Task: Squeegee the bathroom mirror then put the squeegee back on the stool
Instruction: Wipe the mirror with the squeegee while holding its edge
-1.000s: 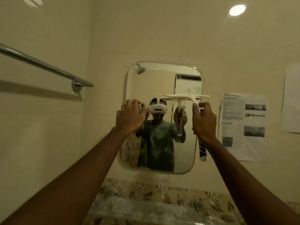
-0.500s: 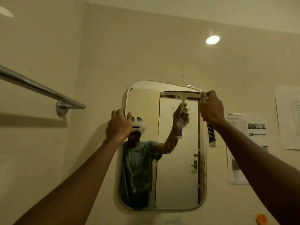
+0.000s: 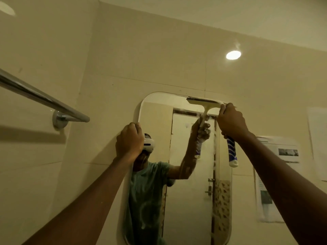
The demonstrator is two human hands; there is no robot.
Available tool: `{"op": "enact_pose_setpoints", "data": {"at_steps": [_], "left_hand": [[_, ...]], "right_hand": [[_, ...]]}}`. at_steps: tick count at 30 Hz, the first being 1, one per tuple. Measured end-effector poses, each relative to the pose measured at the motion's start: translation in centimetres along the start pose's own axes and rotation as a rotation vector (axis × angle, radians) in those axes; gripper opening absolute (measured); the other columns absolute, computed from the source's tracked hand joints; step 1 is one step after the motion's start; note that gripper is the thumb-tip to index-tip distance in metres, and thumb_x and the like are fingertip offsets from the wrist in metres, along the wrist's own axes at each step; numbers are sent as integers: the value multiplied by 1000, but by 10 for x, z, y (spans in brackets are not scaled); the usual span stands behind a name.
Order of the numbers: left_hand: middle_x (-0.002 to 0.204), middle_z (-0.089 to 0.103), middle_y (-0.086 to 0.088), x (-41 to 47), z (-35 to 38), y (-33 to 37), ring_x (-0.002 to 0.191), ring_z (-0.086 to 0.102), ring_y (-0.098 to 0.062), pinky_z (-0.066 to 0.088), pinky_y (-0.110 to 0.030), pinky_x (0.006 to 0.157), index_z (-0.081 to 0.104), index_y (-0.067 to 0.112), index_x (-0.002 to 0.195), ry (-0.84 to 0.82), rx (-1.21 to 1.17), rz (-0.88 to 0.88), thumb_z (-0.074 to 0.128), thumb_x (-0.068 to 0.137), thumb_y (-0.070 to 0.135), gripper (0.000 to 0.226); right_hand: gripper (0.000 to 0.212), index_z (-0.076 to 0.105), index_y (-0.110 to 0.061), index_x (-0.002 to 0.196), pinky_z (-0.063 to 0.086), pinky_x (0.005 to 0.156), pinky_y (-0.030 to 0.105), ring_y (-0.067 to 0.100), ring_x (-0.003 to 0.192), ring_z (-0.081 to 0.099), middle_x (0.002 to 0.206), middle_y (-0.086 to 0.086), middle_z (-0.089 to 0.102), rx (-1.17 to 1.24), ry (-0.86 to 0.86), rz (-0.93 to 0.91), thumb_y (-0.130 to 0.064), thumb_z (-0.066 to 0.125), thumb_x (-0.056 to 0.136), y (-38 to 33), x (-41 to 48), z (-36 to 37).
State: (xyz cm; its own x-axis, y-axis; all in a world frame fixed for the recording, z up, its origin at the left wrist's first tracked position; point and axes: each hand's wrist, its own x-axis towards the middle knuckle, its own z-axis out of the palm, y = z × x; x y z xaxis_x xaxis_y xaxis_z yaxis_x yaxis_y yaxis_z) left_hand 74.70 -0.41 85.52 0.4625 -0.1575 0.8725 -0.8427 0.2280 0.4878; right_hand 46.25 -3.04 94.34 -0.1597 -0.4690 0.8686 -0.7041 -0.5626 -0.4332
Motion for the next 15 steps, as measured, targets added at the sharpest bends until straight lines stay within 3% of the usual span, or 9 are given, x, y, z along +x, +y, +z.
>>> {"op": "enact_pose_setpoints", "data": {"at_steps": [2,6,9,12,15], "left_hand": [[83,62,-6,-1,3,-2,75,59,-23,43,-32,68,58,10,90,28,28,32,31,102,33,37],[84,63,-6,-3,8,-3,73,58,-22,38,-30,67,59,9,93,78,61,64,32,102,31,36],[88,64,-8,-5,6,-2,74,58,-22,36,-29,64,59,9,97,82,76,64,31,103,31,36],[90,65,-9,-9,5,2,76,62,-26,38,-30,62,58,9,101,80,102,58,29,103,32,38],[89,65,-10,-11,6,4,72,59,-24,36,-30,58,58,8,101,105,125,61,30,103,32,37]], "right_hand": [[37,47,-10,105,57,50,40,27,57,63,76,9,58,3,-8,-8,-40,26,101,3,-10,3],[31,41,-18,95,51,40,31,23,51,62,71,8,60,-51,-79,-11,-44,24,101,22,-53,12],[33,47,-16,91,44,34,23,18,45,59,66,7,60,-97,-186,44,-41,27,101,33,-78,5],[39,52,-10,81,41,34,22,15,42,55,63,8,59,-130,-238,82,-38,33,101,23,-58,-14],[37,50,-11,76,42,33,21,15,41,54,64,8,57,-70,-181,59,-36,36,100,1,-12,-33]]}}
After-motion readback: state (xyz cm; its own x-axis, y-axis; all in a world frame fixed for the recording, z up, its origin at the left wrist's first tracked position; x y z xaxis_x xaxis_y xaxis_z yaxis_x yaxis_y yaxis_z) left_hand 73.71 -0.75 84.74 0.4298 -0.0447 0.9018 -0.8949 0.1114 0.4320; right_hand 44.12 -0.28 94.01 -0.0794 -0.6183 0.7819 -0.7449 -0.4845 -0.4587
